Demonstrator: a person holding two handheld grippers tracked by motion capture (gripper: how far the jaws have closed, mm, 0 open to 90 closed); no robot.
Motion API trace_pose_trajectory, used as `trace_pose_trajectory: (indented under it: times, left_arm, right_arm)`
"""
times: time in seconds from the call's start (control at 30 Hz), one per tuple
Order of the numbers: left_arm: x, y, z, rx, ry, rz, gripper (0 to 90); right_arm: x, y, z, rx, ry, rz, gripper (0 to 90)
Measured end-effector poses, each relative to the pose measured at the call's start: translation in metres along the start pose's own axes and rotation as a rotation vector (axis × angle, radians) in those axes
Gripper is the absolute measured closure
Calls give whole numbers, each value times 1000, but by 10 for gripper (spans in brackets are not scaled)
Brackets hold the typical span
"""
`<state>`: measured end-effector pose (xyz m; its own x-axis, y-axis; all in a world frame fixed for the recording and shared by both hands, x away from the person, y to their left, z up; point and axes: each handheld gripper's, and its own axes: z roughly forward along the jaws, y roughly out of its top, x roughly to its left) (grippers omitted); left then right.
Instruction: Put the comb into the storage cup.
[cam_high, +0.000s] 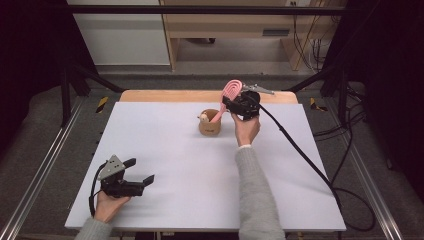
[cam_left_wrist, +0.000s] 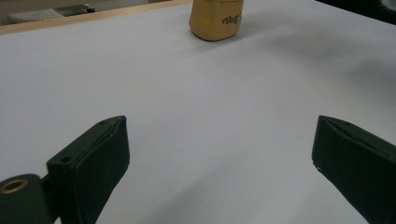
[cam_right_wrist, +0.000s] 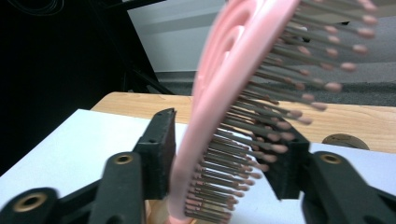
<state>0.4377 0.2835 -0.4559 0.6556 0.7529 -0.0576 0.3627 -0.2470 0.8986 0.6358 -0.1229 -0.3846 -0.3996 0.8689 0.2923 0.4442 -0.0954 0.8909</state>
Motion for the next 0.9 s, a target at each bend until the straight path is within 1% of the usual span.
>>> trace_pose_trajectory:
  times: [0.07,0.17,0.23,0.27,0.37,0.43,0.5,0.6,0.67,0.83,0.9]
  left_arm:
    - [0,0,0,1,0,-1,39]
    - [0,0,0,0,-1,-2,39]
    - [0,0,0,0,-1,-1,39]
    - [0,0,0,1,-1,-1,40]
    - [0,0,1,2,-2,-1,40]
    - [0,0,1,2,-1,0,40]
    - [0,0,1,3,-1,-1,40]
    - [-1,0,1,2,-1,0,39]
    - [-1,0,1,1,-1,1,40]
    - [0,0,1,2,-2,-2,39]
    - [0,0,1,2,-3,-3,40]
  right_arm:
    - [0,0,0,9,-13,-6,430]
    - [-3,-1,2,48,-2,-8,335]
    - [-4,-1,2,72,7,-6,317]
    - [-4,-2,2,74,10,-12,304]
    - [-1,-3,1,67,8,-41,260]
    - [0,-4,0,66,7,-51,229]
    - [2,-6,-2,51,5,-70,206]
    - [3,-8,-6,39,19,-75,182]
    - [3,-8,-8,44,31,-72,164]
    - [2,-10,-19,21,66,-86,131]
    - [2,-10,-22,25,78,-91,108]
